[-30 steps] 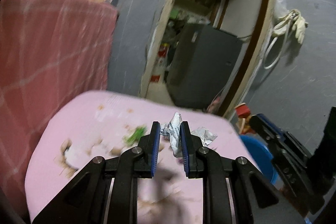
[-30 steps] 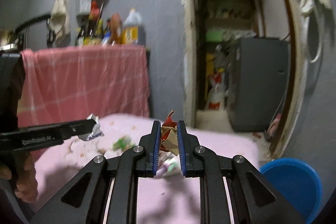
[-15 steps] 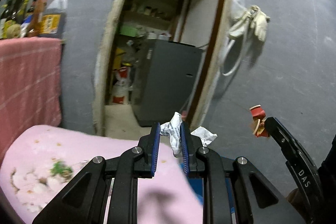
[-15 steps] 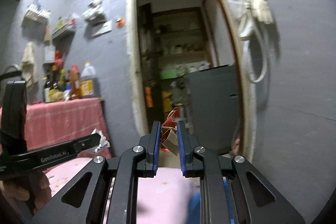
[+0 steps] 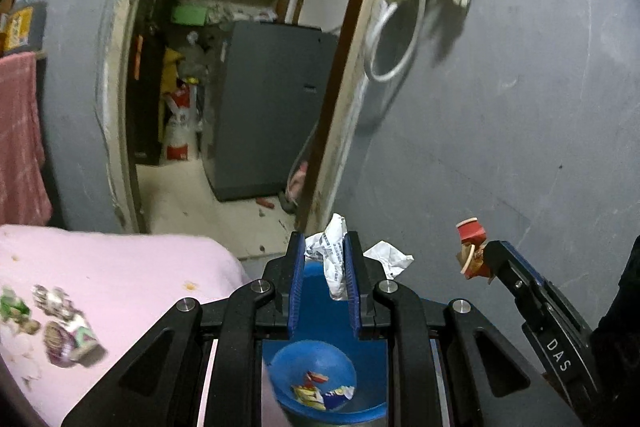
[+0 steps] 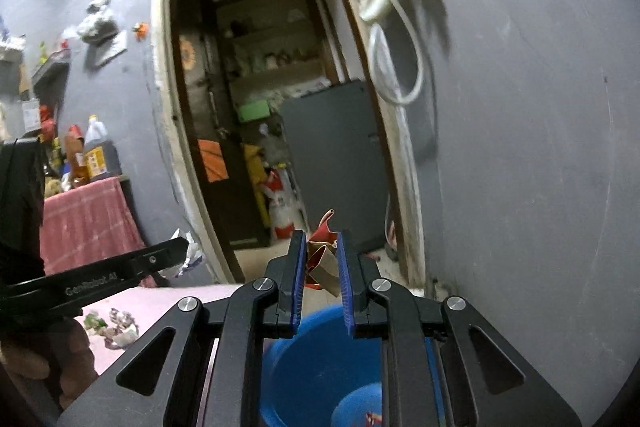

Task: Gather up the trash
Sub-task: 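Carry the silver foil and red wrapper in both tools over the blue bucket, then open both tools to drop the foil and wrapper into the bucket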

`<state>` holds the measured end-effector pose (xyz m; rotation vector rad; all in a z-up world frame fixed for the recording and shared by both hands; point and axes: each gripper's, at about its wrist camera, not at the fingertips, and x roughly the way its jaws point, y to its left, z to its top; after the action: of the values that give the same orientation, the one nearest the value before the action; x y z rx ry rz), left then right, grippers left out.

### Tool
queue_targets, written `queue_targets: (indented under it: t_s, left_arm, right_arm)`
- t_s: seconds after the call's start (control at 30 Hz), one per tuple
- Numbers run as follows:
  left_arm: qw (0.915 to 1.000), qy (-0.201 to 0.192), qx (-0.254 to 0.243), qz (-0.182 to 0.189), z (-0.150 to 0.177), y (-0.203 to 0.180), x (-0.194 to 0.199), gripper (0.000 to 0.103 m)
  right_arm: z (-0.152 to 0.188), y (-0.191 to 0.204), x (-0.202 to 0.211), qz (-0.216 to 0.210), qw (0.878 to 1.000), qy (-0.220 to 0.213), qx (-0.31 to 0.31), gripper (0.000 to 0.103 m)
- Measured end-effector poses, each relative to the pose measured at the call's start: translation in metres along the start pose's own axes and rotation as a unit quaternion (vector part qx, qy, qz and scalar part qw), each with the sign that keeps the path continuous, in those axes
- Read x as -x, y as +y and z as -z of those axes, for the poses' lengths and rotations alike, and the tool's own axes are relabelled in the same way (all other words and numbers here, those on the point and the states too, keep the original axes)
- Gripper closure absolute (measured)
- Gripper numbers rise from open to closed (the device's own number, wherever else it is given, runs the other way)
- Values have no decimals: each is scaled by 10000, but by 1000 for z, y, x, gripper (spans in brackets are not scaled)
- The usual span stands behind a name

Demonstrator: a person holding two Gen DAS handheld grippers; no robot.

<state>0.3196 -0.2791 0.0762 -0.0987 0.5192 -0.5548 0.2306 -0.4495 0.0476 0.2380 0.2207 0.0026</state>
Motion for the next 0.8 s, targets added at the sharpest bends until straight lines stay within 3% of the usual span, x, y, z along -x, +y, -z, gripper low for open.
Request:
queue_targets:
  t_s: [0.3, 0.5, 0.57, 0.67, 0.8]
  left_arm:
    - [9980, 623, 140, 31, 28, 4, -44, 87]
    - [9962, 781, 385, 50, 36, 13, -55, 83]
    - [9959, 788, 434, 62, 36, 15, -56, 75]
    - [9962, 733, 472, 22, 35, 17, -53, 60]
    - [9962, 645, 580, -14, 33, 24, -41, 58]
  right_arm:
    - [21, -18, -24, 37, 9978, 634, -209, 87]
    - [34, -23, -38, -67, 9942, 989, -413, 84]
    - [35, -22, -39, -43, 9939, 1022, -418, 84]
    - [35, -23, -40, -39, 9937, 1016, -462, 73]
    - [34, -25, -42, 32, 9932, 1043, -515, 63]
